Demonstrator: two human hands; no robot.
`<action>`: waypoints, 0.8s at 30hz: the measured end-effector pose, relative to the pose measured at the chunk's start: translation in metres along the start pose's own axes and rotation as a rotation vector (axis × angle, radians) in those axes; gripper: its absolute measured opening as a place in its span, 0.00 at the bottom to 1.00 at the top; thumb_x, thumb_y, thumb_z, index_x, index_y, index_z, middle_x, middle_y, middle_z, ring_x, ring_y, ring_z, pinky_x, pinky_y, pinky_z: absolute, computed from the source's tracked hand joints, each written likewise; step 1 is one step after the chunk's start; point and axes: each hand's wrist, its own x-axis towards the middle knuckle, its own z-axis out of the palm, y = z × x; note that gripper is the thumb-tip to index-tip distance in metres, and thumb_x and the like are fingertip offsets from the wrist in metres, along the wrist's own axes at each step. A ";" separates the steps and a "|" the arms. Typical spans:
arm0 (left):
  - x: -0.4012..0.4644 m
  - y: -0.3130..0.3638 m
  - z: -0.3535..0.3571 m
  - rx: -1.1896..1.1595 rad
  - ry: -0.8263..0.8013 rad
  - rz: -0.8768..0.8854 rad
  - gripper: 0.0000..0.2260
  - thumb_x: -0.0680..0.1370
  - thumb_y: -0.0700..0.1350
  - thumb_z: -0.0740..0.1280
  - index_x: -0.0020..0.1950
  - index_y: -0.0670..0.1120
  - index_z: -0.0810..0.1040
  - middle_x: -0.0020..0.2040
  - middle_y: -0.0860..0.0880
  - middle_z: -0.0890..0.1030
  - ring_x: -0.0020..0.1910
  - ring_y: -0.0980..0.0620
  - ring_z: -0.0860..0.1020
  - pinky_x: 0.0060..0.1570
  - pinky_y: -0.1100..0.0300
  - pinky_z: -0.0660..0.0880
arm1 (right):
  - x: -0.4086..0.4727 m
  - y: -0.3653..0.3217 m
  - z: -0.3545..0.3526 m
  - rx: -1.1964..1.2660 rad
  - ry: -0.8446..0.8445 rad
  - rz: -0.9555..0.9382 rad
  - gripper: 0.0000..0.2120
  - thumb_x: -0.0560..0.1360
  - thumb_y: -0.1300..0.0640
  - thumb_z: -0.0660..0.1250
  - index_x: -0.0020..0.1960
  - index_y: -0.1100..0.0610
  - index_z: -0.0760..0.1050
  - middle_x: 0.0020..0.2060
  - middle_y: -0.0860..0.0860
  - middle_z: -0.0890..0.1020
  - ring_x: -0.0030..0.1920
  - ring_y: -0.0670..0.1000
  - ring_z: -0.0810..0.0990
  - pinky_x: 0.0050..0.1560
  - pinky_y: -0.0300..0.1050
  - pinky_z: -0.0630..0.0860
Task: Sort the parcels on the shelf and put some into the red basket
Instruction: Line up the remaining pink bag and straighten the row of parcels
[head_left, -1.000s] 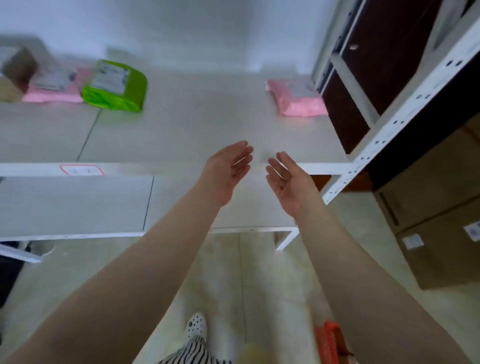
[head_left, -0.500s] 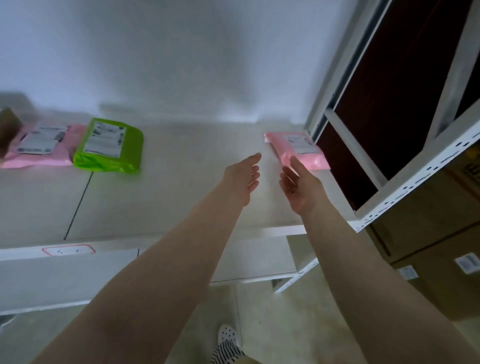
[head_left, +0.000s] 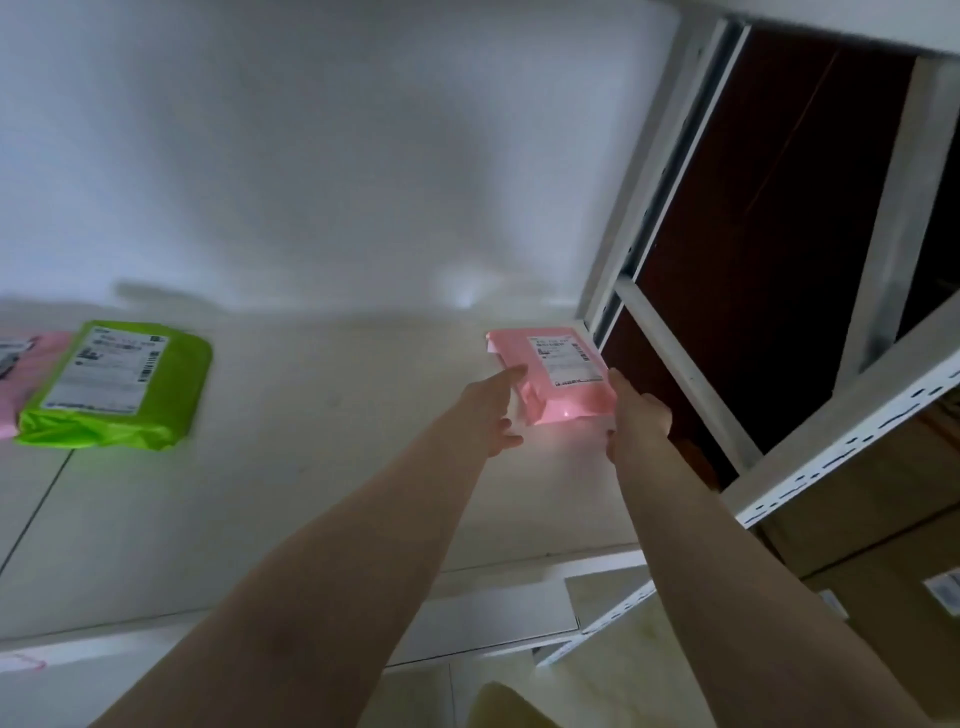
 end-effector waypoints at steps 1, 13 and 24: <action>0.005 0.000 0.004 0.008 0.003 -0.002 0.30 0.75 0.54 0.71 0.72 0.42 0.67 0.64 0.42 0.68 0.60 0.44 0.71 0.56 0.46 0.75 | 0.005 0.001 0.000 0.004 0.013 0.017 0.35 0.70 0.46 0.76 0.72 0.56 0.68 0.66 0.54 0.76 0.60 0.57 0.78 0.57 0.48 0.77; 0.028 -0.004 0.011 0.060 -0.059 0.045 0.08 0.79 0.46 0.65 0.43 0.43 0.77 0.32 0.48 0.75 0.35 0.52 0.70 0.53 0.51 0.70 | 0.026 0.023 0.011 0.026 -0.120 -0.011 0.15 0.74 0.60 0.72 0.59 0.63 0.78 0.47 0.56 0.82 0.41 0.53 0.82 0.47 0.48 0.80; 0.012 0.012 -0.042 -0.076 0.227 0.357 0.22 0.76 0.45 0.70 0.68 0.42 0.70 0.60 0.41 0.80 0.51 0.41 0.82 0.50 0.50 0.80 | -0.035 0.031 0.047 0.306 -0.548 -0.006 0.17 0.75 0.66 0.70 0.64 0.62 0.74 0.58 0.59 0.82 0.54 0.54 0.83 0.46 0.43 0.82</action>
